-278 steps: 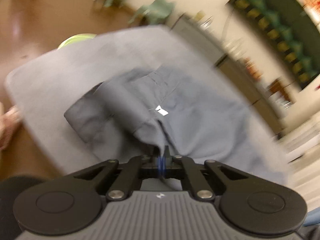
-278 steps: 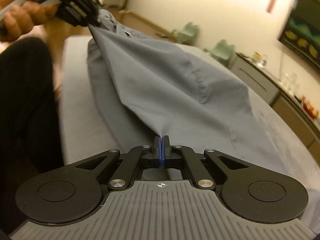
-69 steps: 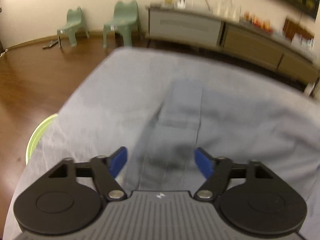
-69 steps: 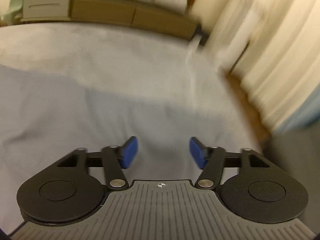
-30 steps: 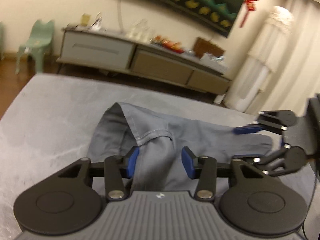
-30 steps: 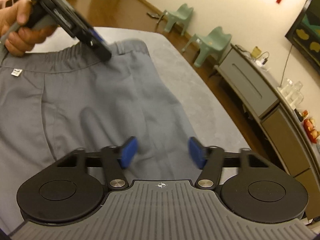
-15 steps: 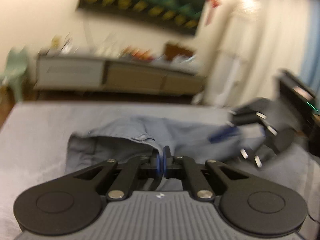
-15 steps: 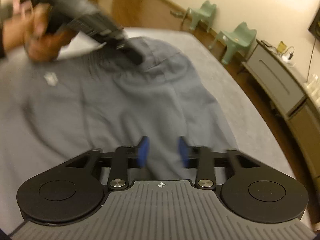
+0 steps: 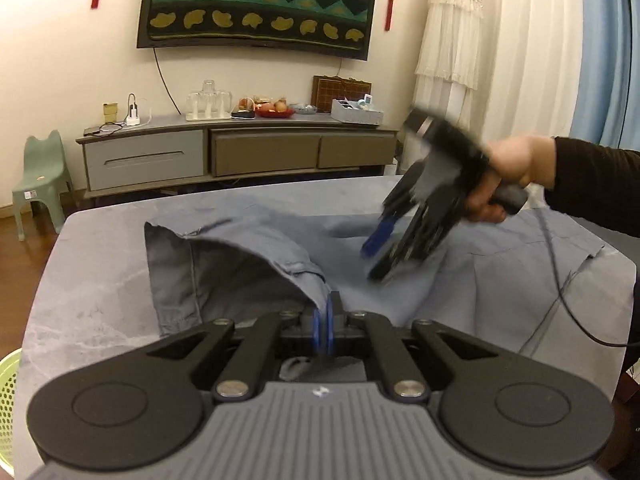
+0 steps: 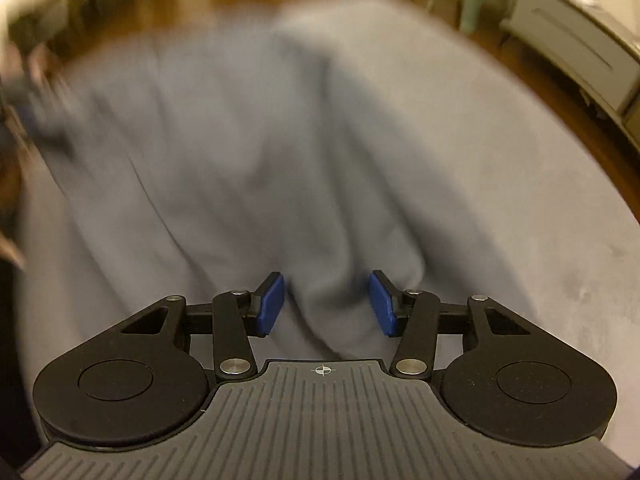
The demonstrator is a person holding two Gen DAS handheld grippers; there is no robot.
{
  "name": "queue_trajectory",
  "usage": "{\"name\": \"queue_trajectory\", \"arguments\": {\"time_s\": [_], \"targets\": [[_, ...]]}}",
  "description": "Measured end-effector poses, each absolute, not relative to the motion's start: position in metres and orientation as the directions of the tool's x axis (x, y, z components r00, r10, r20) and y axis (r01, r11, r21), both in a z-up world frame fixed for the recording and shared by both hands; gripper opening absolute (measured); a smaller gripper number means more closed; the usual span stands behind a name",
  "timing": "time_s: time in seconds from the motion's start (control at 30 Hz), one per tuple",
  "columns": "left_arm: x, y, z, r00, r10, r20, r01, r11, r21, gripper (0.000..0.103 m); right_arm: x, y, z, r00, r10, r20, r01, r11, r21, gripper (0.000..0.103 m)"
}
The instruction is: Fold clothes
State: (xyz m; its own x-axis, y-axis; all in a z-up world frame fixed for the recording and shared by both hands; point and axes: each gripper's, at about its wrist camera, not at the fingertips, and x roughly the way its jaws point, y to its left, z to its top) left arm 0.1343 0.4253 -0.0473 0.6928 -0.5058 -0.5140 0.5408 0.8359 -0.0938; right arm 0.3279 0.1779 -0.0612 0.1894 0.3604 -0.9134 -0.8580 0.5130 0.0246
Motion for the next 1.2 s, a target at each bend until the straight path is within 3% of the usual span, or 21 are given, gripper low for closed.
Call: {"name": "queue_trajectory", "arguments": {"time_s": [0.07, 0.17, 0.3, 0.37, 0.47, 0.53, 0.6, 0.67, 0.77, 0.83, 0.9, 0.93, 0.97, 1.03, 1.1, 1.2], "targets": [[0.136, 0.432, -0.047, 0.703, -0.505, -0.5, 0.528, 0.842, -0.108, 0.004, 0.326, 0.188, -0.071, 0.202, 0.332, -0.921, -0.866, 0.5, -0.01, 0.053], [0.133, 0.443, -0.046, 0.716, -0.514, -0.473, 0.518, 0.845, -0.133, 0.005, 0.334, 0.176, -0.046, 0.156, 0.439, -0.885, -0.872, 0.483, 0.086, 0.052], [0.132, 0.447, -0.039, 0.732, -0.534, -0.424, 0.525, 0.838, -0.149, 0.005, 0.367, 0.155, -0.002, 0.218, 0.625, -0.75, -0.789, 0.565, 0.241, 0.053], [0.136, 0.452, -0.032, 0.759, -0.548, -0.351, 0.514, 0.836, -0.191, 0.005, 0.381, 0.18, -0.009, 0.254, 0.592, -0.765, -0.759, 0.612, 0.221, 0.053], [0.153, 0.464, -0.028, 0.806, -0.533, -0.257, 0.465, 0.839, -0.282, 0.005, 0.382, 0.252, -0.055, 0.155, 0.439, -0.885, -0.817, 0.56, 0.134, 0.048], [0.178, 0.472, -0.033, 0.836, -0.482, -0.263, 0.391, 0.859, -0.331, 0.007, 0.373, 0.273, -0.063, 0.056, 0.426, -0.903, -0.874, 0.458, 0.162, 0.037], [0.205, 0.48, -0.043, 0.849, -0.435, -0.299, 0.315, 0.872, -0.374, 0.008, 0.378, 0.261, -0.044, 0.043, 0.494, -0.869, -0.879, 0.432, 0.202, 0.046], [0.232, 0.484, -0.055, 0.85, -0.389, -0.356, 0.243, 0.888, -0.391, 0.009, 0.392, 0.223, -0.017, 0.161, 0.534, -0.83, -0.844, 0.51, 0.164, 0.062], [0.263, 0.491, -0.072, 0.841, -0.285, -0.461, 0.104, 0.92, -0.379, 0.014, 0.408, 0.139, 0.009, 0.354, 0.487, -0.799, -0.731, 0.676, 0.088, 0.062], [0.277, 0.499, -0.081, 0.833, -0.193, -0.518, -0.01, 0.932, -0.363, 0.023, 0.407, 0.088, 0.011, 0.397, 0.457, -0.796, -0.68, 0.729, 0.079, 0.063], [0.281, 0.508, -0.083, 0.832, -0.152, -0.534, -0.063, 0.93, -0.362, 0.038, 0.397, 0.045, 0.004, 0.424, 0.416, -0.804, -0.631, 0.773, 0.066, 0.063], [0.278, 0.51, -0.081, 0.837, -0.148, -0.528, -0.062, 0.932, -0.358, 0.038, 0.386, 0.026, -0.002, 0.43, 0.41, -0.804, -0.621, 0.781, 0.066, 0.063], [0.274, 0.509, -0.076, 0.844, -0.155, -0.513, -0.041, 0.936, -0.35, 0.039, 0.373, 0.014, -0.009, 0.436, 0.415, -0.799, -0.617, 0.783, 0.07, 0.063], [0.263, 0.499, -0.063, 0.856, -0.191, -0.48, 0.043, 0.952, -0.302, 0.05, 0.35, -0.008, -0.023, 0.445, 0.426, -0.788, -0.613, 0.786, 0.08, 0.063], [0.259, 0.48, -0.053, 0.855, -0.214, -0.472, 0.118, 0.967, -0.225, 0.069, 0.328, -0.018, -0.034, 0.455, 0.451, -0.768, -0.618, 0.781, 0.092, 0.063], [0.274, 0.44, -0.062, 0.801, -0.229, -0.553, 0.2, 0.973, -0.113, 0.07, 0.308, -0.017, -0.056, 0.472, 0.455, -0.755, -0.618, 0.782, 0.085, 0.062]]}}
